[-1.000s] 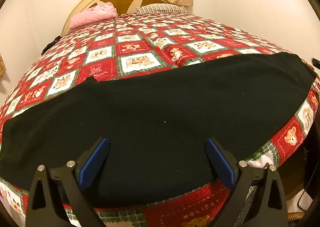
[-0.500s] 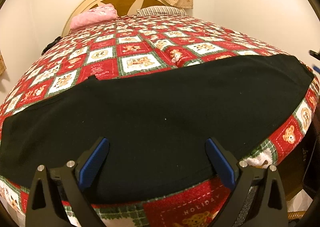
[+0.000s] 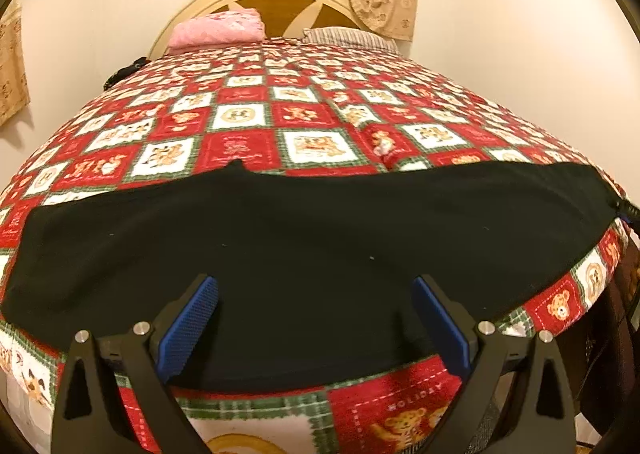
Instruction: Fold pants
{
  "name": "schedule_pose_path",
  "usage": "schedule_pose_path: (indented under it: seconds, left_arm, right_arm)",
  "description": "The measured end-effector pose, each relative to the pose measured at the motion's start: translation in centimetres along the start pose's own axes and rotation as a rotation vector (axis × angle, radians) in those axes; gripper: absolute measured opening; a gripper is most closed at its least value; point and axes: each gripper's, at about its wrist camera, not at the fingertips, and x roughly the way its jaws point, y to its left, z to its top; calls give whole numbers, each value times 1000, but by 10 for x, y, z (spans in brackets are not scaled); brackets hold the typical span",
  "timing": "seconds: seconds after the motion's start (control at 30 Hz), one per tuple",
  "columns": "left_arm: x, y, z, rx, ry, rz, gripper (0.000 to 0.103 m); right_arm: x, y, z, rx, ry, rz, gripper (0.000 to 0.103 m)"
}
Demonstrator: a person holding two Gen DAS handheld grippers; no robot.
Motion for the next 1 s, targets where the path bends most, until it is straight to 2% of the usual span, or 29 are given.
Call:
schedule_pose_path:
  seconds: [0.13,0.2,0.3,0.47,0.6,0.77,0.9,1.0]
  left_arm:
    - [-9,13,2,-17,-28,16,100]
    - [-13,21,3,-32,-41,27,100]
    - [-16,34,5,-63,-51,44,100]
    - [-20,53,7,-123,-66,55,100]
    - [-24,59,7,-137,-81,62,100]
    - [-23,69,2,-153,-75,62,100]
    - [-22,79,-1,-170,-71,71,100]
    - [-19,86,-2,-188,-68,75,100]
  right_arm:
    - [-3,3,7,-17,15,-1,14]
    - [-13,10,13,-18,-22,-2,13]
    - [-40,36,20,-38,-83,89,13]
    - [-86,131,17,-267,-162,262,12]
    - [-105,219,-18,-472,-167,422,12]
    - [-99,294,-81,-633,-110,537,12]
    - [-92,329,-133,-789,-87,554,12]
    - [-86,337,-156,-875,-78,520,13]
